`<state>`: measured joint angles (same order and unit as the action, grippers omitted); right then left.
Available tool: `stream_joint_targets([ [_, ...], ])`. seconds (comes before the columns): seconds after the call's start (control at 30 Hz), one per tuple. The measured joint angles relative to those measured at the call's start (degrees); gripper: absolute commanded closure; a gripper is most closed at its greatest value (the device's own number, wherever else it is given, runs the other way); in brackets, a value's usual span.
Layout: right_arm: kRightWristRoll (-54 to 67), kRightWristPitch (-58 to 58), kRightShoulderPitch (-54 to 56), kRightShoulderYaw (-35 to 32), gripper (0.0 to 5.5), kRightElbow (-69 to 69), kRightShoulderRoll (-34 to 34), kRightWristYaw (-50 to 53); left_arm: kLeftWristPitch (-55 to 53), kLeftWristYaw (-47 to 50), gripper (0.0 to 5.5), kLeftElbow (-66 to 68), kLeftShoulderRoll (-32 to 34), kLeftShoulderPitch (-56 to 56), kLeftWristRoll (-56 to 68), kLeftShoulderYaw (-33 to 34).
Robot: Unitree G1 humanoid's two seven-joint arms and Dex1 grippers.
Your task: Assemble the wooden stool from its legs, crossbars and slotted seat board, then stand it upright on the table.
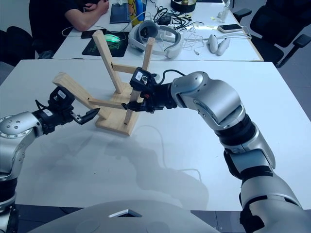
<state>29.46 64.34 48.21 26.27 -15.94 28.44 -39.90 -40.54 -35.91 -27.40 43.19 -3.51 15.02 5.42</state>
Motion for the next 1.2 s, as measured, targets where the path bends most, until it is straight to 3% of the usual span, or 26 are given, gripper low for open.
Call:
stream_joint_targets([
  [0.83,-7.8,-3.0,0.4,4.5,3.44,-1.7,-3.9,-0.3,-0.2,3.0,0.92,-0.6,-2.0,1.0,-0.8,0.7],
  [1.2,-10.5,-4.6,7.7,7.5,3.44,8.2,-6.7,-6.3,-0.3,4.6,0.92,-0.6,-2.4,2.0,-2.0,1.3],
])
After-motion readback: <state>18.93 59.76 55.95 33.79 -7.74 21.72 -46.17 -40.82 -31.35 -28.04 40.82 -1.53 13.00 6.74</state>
